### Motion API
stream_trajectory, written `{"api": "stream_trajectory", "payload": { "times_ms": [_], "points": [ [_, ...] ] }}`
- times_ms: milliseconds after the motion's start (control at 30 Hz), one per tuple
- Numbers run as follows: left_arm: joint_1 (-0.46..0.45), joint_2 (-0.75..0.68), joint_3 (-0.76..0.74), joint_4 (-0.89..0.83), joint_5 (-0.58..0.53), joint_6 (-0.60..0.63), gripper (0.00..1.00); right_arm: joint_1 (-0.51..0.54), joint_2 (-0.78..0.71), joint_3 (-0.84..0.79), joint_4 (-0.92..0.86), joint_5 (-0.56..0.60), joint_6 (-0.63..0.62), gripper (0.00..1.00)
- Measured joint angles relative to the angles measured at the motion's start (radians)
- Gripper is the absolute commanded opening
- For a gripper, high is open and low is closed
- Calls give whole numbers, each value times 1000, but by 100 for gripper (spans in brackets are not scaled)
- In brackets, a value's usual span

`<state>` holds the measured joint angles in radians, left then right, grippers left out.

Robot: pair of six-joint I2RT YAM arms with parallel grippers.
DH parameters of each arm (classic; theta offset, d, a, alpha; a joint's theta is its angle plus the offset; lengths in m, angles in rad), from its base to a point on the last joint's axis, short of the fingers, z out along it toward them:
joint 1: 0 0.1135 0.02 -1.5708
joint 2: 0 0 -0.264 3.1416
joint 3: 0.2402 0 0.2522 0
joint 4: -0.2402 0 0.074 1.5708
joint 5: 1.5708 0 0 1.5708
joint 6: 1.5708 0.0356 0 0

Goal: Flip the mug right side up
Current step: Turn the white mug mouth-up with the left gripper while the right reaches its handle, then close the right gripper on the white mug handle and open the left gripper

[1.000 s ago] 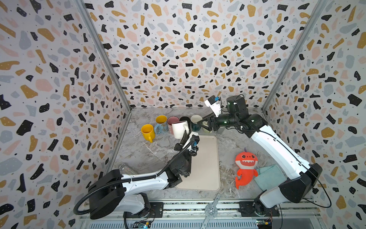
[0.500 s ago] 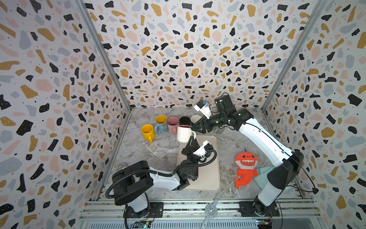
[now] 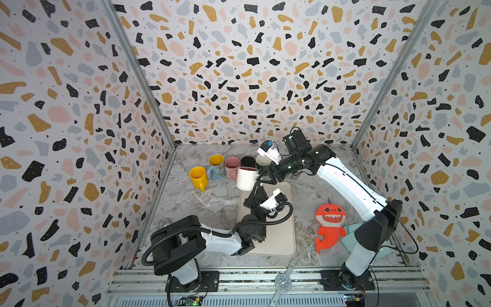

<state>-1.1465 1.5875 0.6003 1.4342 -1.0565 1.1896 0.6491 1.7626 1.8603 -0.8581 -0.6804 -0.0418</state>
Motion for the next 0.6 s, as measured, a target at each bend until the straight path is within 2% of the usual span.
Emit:
{"api": "stream_trajectory", "payload": {
  "times_ms": [200,367,467,567,600],
  "points": [
    [-1,2,3,-2,-1,15,0,0,51,2,5,-16,22,59],
    [-5,2,3,0,0,24,0,0,56,2,22,-31,40,48],
    [-6,2,3,-2,-3,31,0,-2,56,2,21,-43,58,27],
    [-6,5,3,-6,-7,41,0,2,56,1,23,-71,73,0],
    [-7,8,3,-3,-12,38,0,2,56,1,23,-74,80,0]
  ]
}}
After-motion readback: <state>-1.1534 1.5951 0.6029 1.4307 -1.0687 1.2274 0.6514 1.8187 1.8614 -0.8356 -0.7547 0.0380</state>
